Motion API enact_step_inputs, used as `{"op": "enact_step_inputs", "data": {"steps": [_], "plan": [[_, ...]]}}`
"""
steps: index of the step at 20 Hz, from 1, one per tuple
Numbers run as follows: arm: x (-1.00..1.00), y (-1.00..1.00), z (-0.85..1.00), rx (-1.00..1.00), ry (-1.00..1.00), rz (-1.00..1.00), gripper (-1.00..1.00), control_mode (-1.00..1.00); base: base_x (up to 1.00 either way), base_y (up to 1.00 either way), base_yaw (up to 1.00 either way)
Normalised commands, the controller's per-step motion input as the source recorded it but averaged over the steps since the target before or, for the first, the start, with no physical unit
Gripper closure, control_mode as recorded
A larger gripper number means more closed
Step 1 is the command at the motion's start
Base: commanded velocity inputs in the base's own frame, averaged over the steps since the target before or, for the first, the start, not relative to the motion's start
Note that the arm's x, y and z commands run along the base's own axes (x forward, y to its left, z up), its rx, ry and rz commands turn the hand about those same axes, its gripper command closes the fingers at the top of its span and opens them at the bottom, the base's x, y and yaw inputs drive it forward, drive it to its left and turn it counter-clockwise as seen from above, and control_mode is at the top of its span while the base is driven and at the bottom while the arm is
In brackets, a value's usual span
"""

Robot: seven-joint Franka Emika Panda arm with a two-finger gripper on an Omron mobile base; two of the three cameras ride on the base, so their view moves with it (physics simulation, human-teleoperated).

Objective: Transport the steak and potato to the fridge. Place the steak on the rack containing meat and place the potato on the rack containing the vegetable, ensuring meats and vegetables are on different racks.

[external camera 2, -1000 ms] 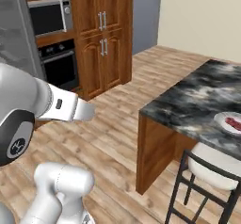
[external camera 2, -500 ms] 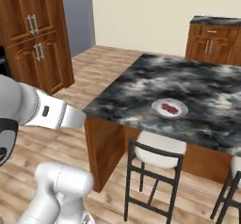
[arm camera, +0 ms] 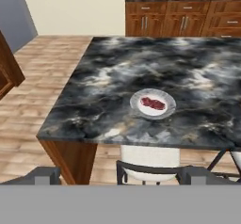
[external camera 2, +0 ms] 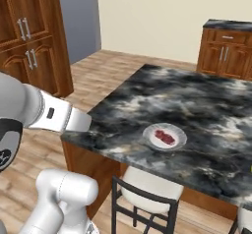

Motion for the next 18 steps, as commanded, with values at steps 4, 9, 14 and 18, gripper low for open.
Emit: {"op": "enact_step_inputs", "data": {"steps": [4, 9, 14, 18], "plan": [[0.0, 0.0, 0.0, 0.0, 0.0, 0.0, -1.0, 1.0, 1.0, -0.64, -0.19], [0.0, 0.0, 0.0, 0.0, 0.0, 0.0, -1.0, 1.0, 0.78, -0.3, -0.6], [0.0, 0.0, 0.0, 0.0, 0.0, 0.0, -1.0, 1.0, 0.84, -0.02, -0.45], [0.0, 0.0, 0.0, 0.0, 0.0, 0.0, -1.0, 1.0, 0.85, -0.27, -0.08]]}}
